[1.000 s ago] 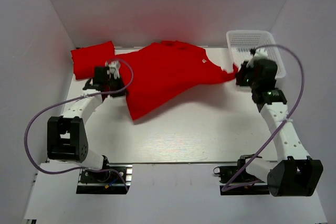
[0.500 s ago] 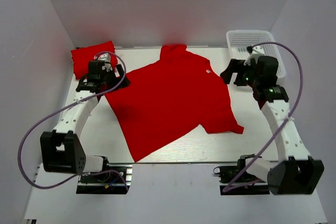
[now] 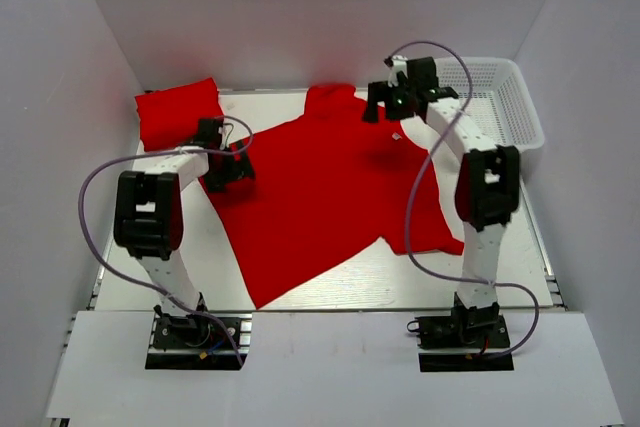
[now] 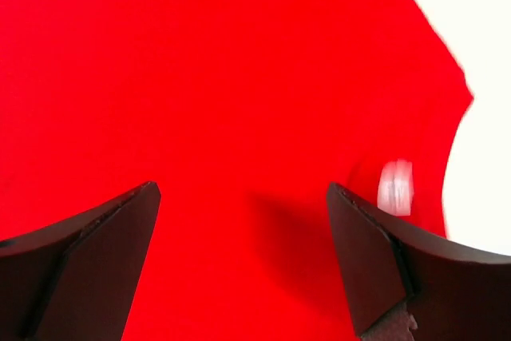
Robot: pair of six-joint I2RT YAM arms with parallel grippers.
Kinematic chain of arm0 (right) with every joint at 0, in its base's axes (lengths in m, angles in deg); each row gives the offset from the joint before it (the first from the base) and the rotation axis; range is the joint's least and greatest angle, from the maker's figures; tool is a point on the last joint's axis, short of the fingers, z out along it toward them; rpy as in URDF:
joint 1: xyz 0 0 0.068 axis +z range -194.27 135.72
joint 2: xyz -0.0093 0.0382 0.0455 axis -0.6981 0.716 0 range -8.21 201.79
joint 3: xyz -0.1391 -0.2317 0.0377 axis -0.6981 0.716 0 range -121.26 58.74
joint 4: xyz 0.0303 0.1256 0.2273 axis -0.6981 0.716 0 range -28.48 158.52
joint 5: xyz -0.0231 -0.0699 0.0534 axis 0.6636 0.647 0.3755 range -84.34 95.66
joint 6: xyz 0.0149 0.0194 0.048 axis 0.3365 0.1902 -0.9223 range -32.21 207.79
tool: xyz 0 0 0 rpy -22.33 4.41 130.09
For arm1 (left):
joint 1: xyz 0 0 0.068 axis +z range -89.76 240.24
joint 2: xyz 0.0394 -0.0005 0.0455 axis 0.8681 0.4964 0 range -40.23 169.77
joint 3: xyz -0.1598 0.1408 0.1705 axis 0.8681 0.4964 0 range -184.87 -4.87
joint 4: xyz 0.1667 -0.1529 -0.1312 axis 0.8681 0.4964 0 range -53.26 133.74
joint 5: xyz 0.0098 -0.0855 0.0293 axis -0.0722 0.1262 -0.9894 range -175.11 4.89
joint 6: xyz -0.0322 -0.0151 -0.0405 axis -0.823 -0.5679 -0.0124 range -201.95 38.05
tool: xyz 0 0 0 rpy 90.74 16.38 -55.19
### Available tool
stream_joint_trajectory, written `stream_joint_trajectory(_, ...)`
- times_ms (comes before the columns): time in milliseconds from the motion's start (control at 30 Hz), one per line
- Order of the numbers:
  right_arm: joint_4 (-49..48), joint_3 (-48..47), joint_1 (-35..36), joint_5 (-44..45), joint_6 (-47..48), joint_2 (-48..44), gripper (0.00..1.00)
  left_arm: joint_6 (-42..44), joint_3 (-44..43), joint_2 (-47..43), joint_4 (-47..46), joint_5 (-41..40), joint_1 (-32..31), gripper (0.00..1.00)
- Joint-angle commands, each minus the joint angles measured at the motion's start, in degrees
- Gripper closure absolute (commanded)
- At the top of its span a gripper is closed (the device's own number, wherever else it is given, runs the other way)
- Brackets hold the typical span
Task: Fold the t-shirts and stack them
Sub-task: Flatten out the tshirt, then grap the side of the flattened tshirt closest away from the robot with both arms
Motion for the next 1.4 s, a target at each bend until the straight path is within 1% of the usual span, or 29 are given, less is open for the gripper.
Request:
stream_joint_trajectory(0,3.4,-16.9,0.1,2.5,0.3,10.6,0.10,-1.1,-8.2,7.3,-0.5,-2.3,0.3,0.00)
stream_joint_trajectory(67,3.8,-19.4,-0.2,2.6,-1.5,16.5,0.10,-1.1,-13.2,10.8,1.7,-3.4,0.3,0.00)
stream_joint_trajectory(133,2.0,-19.6,-0.2,2.4,-3.2,18.4,0.10,-1.1,-16.6,15.2,3.1,-6.0,0.3,0.00)
stream_joint_trajectory(167,-1.1,-19.3,-0.1,2.7,-3.7,19.6,0.10,-1.1,-20.4,16.7,5.0,-6.0,0.3,0.00)
stream_joint_trajectory(267,-2.2,-19.9,-0.3,2.8,-5.7,21.7,0.10,0.2,-26.3,21.0,7.5,-7.3,0.3,0.00)
stream_joint_trajectory(333,-2.5,-20.2,-0.5,2.9,-6.1,23.1,0.10,0.8,-28.6,22.7,7.5,-7.3,0.3,0.00)
stream_joint_trajectory(433,-1.5,-20.2,-1.0,5.6,-7.2,24.3,0.10,1.9,-33.7,26.5,9.2,-5.6,0.3,0.00)
stream_joint_trajectory(500,-1.2,-18.9,-1.9,8.3,-9.8,24.3,0.10,3.1,-37.6,28.3,9.9,-5.0,0.3,0.00)
stream_joint_trajectory(533,-0.6,-18.5,-2.5,9.1,-11.2,24.3,0.10,3.7,-38.8,30.1,9.9,-3.2,0.3,0.00)
stream_joint_trajectory(600,0.5,-17.9,-3.9,13.5,-14.7,24.3,0.10,5.2,-42.2,31.7,10.6,-1.1,0.3,0.00)
stream_joint_trajectory(633,2.7,-17.8,-4.8,16.0,-15.9,24.4,0.10,5.7,-45.1,33.7,10.6,0.7,0.3,0.00)
stream_joint_trajectory(667,2.8,-17.4,-4.8,16.7,-16.6,24.4,0.10,6.5,-45.1,33.7,10.6,0.7,0.3,0.00)
stream_joint_trajectory(733,3.2,-16.6,-6.6,17.2,-18.4,24.0,0.10,7.7,-47.8,34.9,9.1,3.9,0.3,0.00)
stream_joint_trajectory(833,2.4,-15.1,-8.5,17.8,-19.5,22.9,0.10,10.8,-51.0,37.2,6.1,10.5,0.3,0.00)
stream_joint_trajectory(900,2.2,-15.6,-9.2,18.0,-19.2,22.6,0.10,12.4,-51.5,38.6,3.6,15.6,0.3,0.00)
stream_joint_trajectory(933,2.0,-16.3,-9.3,17.7,-18.8,22.5,0.10,12.5,-53.1,39.3,1.3,17.2,0.3,0.00)
stream_joint_trajectory(1000,1.3,-17.2,-9.3,16.3,-16.7,22.4,0.10,13.0,-56.8,41.8,0.1,20.1,0.3,0.00)
stream_joint_trajectory(1067,2.1,-19.6,-9.1,15.5,-14.7,23.0,0.10,13.0,-59.5,43.5,0.1,20.7,0.3,0.00)
stream_joint_trajectory(1100,2.0,-21.5,-8.9,13.4,-13.2,23.2,0.10,13.0,-62.6,44.3,0.1,20.7,0.3,0.00)
stream_joint_trajectory(1200,0.3,-21.3,-8.4,5.9,-8.4,20.9,0.10,13.0,-66.2,45.6,0.1,20.0,0.3,0.00)
stream_joint_trajectory(1267,0.7,-21.1,-6.9,3.3,-4.0,18.3,0.10,13.6,-66.2,44.4,-1.1,20.0,0.3,0.00)
stream_joint_trajectory(1333,1.5,-20.3,-5.9,2.3,0.7,16.7,0.10,14.2,-66.2,41.5,-1.1,21.1,0.3,0.00)
stream_joint_trajectory(1367,1.7,-19.2,-4.5,2.1,1.9,13.7,0.10,14.8,-65.1,40.0,-1.1,21.1,0.3,0.00)
